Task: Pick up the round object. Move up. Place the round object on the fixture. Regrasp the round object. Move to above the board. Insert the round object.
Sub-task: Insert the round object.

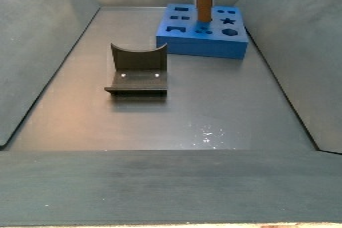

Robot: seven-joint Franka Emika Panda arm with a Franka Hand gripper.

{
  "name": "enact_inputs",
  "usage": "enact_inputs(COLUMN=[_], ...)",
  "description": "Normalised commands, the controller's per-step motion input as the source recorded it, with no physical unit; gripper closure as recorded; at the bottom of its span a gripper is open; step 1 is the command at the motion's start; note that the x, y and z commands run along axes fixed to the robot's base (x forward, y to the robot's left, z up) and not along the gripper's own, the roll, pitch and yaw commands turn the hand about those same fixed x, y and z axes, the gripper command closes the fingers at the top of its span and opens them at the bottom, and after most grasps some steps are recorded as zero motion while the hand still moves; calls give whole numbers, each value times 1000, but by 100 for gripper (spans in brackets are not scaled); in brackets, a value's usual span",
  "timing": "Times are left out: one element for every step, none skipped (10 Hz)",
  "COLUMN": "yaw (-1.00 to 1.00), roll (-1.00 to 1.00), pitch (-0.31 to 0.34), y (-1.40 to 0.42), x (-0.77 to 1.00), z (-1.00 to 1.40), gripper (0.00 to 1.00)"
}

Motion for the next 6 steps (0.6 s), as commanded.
enact_inputs(yaw=[31,37,0,0,0,0], roll=[0,0,0,117,91,23], pitch=[-37,-74,-117,-3,0,-117], y=[0,0,0,0,0,0], x=[-306,-214,-11,-157,-3,-23], z=[-1000,-1000,-737,-46,-111,-1000], gripper=[100,100,100,100,100,100])
